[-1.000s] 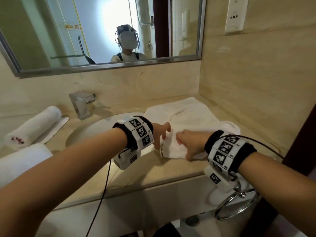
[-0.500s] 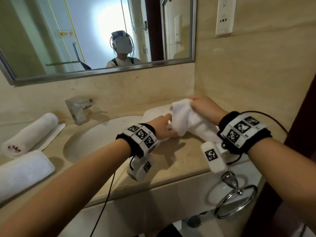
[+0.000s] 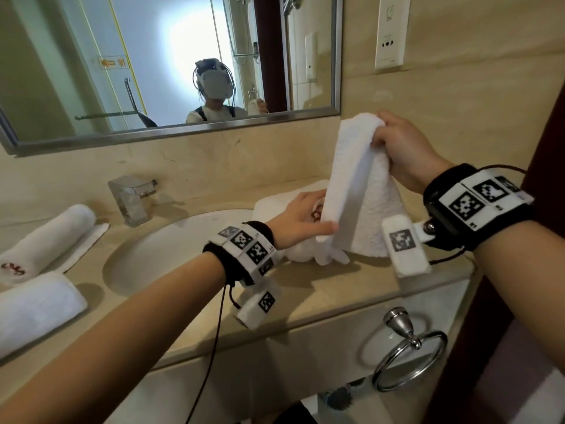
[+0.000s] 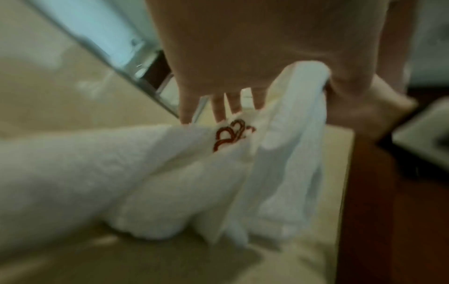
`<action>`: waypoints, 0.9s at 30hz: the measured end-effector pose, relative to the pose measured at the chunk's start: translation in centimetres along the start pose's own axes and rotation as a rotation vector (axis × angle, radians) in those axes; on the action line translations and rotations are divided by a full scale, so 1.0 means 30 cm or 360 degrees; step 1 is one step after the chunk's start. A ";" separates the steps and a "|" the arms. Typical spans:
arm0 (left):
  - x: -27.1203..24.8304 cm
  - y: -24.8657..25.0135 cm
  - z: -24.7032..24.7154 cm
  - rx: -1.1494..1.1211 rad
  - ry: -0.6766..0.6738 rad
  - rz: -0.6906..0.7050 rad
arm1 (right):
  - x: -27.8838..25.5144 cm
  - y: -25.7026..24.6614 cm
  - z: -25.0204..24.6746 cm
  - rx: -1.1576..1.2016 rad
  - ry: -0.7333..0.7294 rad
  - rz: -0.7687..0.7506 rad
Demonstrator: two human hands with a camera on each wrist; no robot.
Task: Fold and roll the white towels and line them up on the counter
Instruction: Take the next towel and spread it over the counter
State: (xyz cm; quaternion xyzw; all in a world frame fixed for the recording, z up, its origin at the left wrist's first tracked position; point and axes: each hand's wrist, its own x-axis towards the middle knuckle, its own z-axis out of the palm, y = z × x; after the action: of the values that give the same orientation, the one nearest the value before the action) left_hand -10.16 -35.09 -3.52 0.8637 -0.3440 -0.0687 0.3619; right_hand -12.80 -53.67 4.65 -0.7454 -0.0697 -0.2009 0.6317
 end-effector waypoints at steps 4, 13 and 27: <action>-0.013 0.035 0.049 0.0466 0.0520 -0.0037 | 0.020 -0.067 0.016 0.0037 0.0221 -0.0184; 0.049 0.108 0.059 0.0291 0.0634 0.0012 | 0.065 -0.197 -0.015 0.0300 0.0552 -0.0261; 0.049 0.100 -0.075 -0.0446 0.0340 -0.0166 | 0.060 -0.231 -0.174 0.0173 0.0590 -0.0301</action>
State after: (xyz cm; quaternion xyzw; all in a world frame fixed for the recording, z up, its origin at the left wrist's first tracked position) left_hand -9.86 -36.23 0.32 0.8239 -0.2454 -0.0426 0.5091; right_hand -14.73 -57.67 12.32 -0.6508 -0.0327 -0.3890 0.6512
